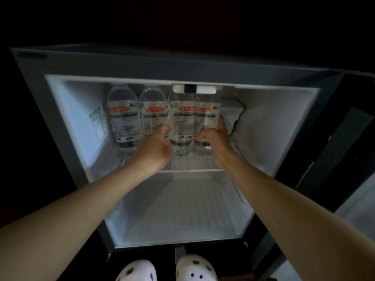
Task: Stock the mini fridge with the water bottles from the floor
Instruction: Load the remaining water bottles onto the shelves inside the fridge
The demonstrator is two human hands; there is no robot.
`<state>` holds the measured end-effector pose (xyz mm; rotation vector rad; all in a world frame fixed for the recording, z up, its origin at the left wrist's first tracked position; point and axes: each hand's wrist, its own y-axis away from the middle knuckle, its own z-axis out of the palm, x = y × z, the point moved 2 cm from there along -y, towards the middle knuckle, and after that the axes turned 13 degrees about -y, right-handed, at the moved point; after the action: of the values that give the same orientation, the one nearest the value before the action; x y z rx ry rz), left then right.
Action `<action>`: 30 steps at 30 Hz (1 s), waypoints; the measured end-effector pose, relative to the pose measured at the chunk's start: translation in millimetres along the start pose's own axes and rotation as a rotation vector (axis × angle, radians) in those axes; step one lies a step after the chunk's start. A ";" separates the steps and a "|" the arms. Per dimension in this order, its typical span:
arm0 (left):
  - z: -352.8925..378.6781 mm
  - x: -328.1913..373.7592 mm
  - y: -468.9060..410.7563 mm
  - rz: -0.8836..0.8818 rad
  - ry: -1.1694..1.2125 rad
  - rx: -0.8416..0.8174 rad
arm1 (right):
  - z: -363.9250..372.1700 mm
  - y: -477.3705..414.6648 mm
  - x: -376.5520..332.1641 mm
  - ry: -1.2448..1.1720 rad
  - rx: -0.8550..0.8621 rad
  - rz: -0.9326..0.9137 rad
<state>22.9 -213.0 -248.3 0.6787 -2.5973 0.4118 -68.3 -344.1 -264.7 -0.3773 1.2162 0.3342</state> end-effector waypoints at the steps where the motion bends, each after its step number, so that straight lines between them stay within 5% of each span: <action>1: 0.1 0.4 0.4 -0.002 0.002 -0.001 | -1.4 0.4 0.7 0.004 -0.009 0.009; 18: 5.8 11.7 14.2 -0.117 0.002 -0.095 | -8.2 15.4 -6.5 0.201 -0.114 0.077; 30: -41.9 88.0 103.0 -0.110 -0.045 -0.119 | -53.5 143.8 -86.2 0.599 -0.165 0.001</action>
<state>-86.7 -145.6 -188.8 0.7932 -2.5872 0.2089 -204.0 -244.4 -213.6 -0.6485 1.7786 0.3345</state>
